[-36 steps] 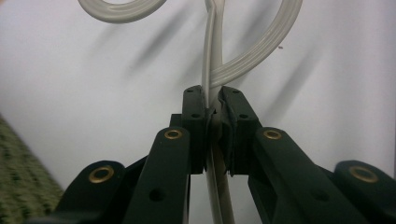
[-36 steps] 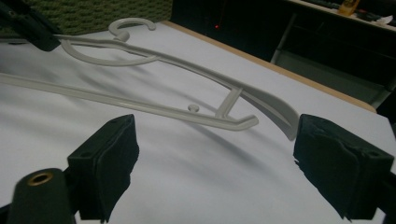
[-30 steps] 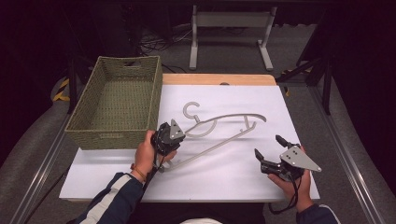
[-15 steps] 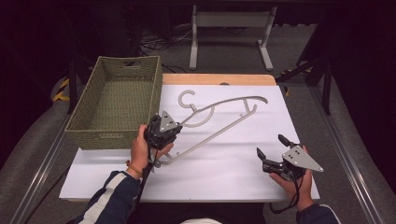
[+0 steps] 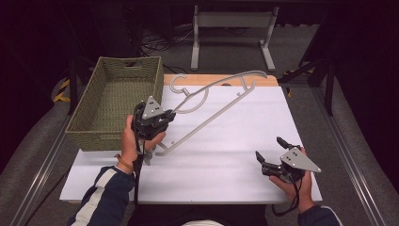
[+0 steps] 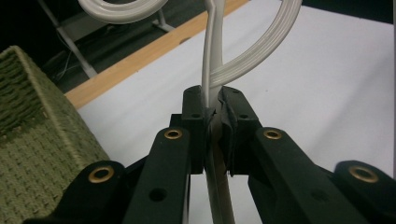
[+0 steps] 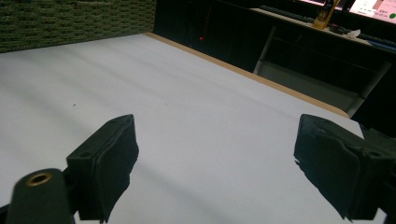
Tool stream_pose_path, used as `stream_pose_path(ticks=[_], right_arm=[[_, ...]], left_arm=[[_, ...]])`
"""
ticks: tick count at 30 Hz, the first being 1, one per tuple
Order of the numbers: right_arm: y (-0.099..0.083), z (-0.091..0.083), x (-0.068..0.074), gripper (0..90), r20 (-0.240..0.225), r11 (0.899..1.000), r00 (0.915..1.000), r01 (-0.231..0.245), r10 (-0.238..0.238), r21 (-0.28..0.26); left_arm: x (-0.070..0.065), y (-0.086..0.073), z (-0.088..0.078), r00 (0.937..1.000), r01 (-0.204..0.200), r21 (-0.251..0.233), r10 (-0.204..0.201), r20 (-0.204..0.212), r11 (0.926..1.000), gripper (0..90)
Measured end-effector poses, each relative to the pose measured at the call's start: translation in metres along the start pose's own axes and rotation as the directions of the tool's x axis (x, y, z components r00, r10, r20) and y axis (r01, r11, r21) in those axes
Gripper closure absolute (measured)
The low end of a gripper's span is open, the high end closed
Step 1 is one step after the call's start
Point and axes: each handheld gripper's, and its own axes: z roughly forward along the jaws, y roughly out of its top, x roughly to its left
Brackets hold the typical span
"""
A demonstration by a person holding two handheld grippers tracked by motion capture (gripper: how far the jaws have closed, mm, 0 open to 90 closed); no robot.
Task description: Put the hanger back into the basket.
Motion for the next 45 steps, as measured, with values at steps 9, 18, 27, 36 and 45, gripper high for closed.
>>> stream_pose_path(ticks=[9, 18, 27, 36, 45], right_arm=[[-0.001, 0.001, -0.001, 13.9, -0.01, 1.0, 0.9998, -0.015, 0.015, 0.006], [-0.001, 0.001, 0.001, 13.6, -0.019, 1.0, 0.9998, -0.009, 0.009, -0.003], [-0.002, 0.002, 0.003, 13.6, -0.03, 1.0, 0.9995, 0.004, -0.004, 0.005], [-0.003, 0.003, 0.004, 13.7, -0.032, 1.0, 0.9994, 0.013, -0.012, 0.011], [-0.002, 0.003, 0.005, 13.7, -0.031, 1.0, 0.9995, 0.011, -0.01, 0.01]], left_arm=[[0.018, 0.006, -0.023, 0.9992, 0.022, -0.032, -0.023, -0.033, 0.9993, 81.4], [0.039, 0.008, -0.041, 0.9956, 0.032, -0.039, -0.035, -0.086, 0.9987, 81.3], [0.06, 0.003, -0.047, 0.9895, 0.039, -0.026, -0.042, -0.138, 0.9989, 81.3], [0.076, -0.001, -0.046, 0.9831, 0.056, -0.017, -0.058, -0.173, 0.9983, 81.3], [0.094, -0.001, -0.049, 0.9765, 0.071, -0.008, -0.071, -0.204, 0.9975, 81.3]])
